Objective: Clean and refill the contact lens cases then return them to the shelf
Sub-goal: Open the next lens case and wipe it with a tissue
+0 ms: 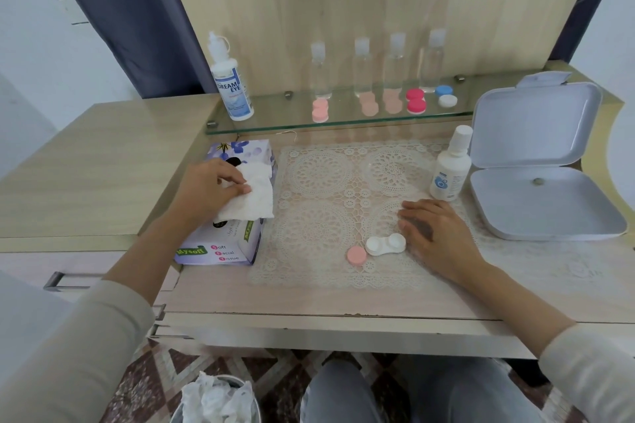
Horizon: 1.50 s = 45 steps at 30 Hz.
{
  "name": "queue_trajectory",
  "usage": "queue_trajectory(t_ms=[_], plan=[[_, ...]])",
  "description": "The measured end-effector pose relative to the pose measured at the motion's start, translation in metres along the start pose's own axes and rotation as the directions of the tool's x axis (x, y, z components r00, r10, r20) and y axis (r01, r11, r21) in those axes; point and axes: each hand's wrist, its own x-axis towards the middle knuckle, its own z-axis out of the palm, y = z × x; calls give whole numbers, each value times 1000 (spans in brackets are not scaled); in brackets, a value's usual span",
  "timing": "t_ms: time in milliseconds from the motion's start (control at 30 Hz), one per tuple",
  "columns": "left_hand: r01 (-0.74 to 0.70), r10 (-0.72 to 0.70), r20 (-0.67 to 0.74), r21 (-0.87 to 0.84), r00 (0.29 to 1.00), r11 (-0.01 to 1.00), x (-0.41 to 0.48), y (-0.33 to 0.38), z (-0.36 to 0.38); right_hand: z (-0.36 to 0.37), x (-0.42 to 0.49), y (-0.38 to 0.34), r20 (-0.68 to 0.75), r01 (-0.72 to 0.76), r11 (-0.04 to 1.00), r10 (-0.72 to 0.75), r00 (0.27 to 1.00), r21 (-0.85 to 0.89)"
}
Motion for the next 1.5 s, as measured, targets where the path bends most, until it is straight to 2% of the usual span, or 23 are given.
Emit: queue_trajectory(t_ms=[167,233,333,433,533,600,733,867,1000,1200,1367,1500], plan=[[-194,196,-62,27,979,981,-7,22,-7,-18,2,-14,28,-3,998,1,1000,63],[-219,219,-62,3,974,976,-11,36,-8,-28,5,-25,-17,23,997,-22,1000,69],[-279,280,4,-81,960,957,-16,59,1,-40,9,-53,-83,88,978,-73,994,187],[-280,307,100,-220,946,934,-27,82,16,-43,12,-78,-36,109,955,-103,994,275],[-295,344,115,-311,932,904,-39,100,30,-40,14,-86,-1,111,949,-116,993,295],[-292,343,115,-321,932,901,-44,104,37,-39,12,-85,-31,115,953,-110,993,282],[-197,243,104,-329,964,924,-49,99,45,-38,3,-77,-61,102,942,-87,994,319],[-148,188,66,-386,980,911,-53,101,54,-37,-6,-77,38,77,883,-107,994,463],[-45,113,100,-518,989,854,-55,108,57,-32,-8,-73,92,34,864,-92,992,502],[96,53,203,-659,978,746,-60,117,57,-29,-8,-68,1,12,862,-14,1000,506],[171,10,271,-635,963,754,-62,115,64,-29,-8,-69,-38,1,837,24,999,547],[210,-23,294,-623,956,753,-60,111,69,-34,-8,-64,-1,-14,827,17,1000,562]])
